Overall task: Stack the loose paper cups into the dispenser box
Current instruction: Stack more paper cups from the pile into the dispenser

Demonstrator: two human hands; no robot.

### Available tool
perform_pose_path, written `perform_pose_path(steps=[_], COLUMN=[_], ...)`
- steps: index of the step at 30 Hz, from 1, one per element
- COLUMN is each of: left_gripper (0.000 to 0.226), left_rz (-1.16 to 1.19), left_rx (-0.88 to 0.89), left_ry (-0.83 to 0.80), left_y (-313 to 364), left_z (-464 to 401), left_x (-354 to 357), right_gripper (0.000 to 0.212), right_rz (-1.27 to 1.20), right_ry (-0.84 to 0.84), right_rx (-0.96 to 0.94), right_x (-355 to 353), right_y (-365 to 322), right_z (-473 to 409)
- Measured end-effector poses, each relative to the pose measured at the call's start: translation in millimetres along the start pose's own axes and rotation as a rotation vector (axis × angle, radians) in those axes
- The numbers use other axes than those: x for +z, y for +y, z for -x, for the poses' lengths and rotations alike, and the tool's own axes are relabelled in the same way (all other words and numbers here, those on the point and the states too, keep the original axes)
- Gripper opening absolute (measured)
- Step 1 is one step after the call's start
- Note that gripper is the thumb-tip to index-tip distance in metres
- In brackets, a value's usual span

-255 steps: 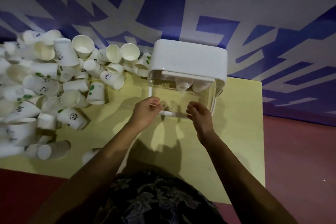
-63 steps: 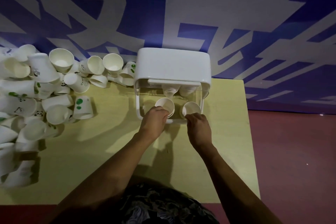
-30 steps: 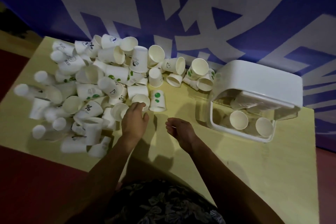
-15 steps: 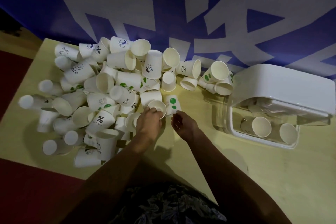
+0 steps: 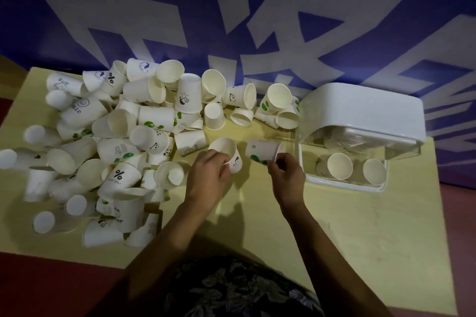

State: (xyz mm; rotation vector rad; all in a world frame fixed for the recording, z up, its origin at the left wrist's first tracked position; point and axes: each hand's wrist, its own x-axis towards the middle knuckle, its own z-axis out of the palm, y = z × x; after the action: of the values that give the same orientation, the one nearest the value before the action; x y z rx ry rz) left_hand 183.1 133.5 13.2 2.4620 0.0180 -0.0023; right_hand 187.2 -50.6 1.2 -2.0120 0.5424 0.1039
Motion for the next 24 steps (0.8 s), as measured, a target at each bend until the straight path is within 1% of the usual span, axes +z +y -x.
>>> perform_pose_path(steps=[3,6,11,14,17,20,24], left_gripper=[0.018,0.017,0.017,0.014,0.013,0.012,0.015], left_rz=[0.028,0.042,0.075,0.086,0.11,0.104,0.05], left_rx=[0.078,0.159,0.241,0.309,0.334,0.348,0.324], left_ry=[0.022,0.052,0.027,0.005,-0.029,-0.064,-0.153], left_y=[32,63,117,151,181,204,219], left_z=[2,3,5,5,4,2,0], left_x=[7,18,42,62,86,111,144], right_gripper=[0.005,0.009,0.015,0.018,0.02,0.02,0.02], right_rz=[0.115,0.183,0.281,0.357,0.402,0.429,0.46], right_ry=[0.107,0.163,0.263,0.335,0.365,0.356,0.299], right_rx=[-0.155,-0.284,-0.412,-0.409,-0.372,-0.357,-0.371], right_x=[-36,-71,-132,-167,-199,-224,-245], right_y=[6,16,39,55,73,90,108], right_z=[8,13,14,9,0,-12,-30])
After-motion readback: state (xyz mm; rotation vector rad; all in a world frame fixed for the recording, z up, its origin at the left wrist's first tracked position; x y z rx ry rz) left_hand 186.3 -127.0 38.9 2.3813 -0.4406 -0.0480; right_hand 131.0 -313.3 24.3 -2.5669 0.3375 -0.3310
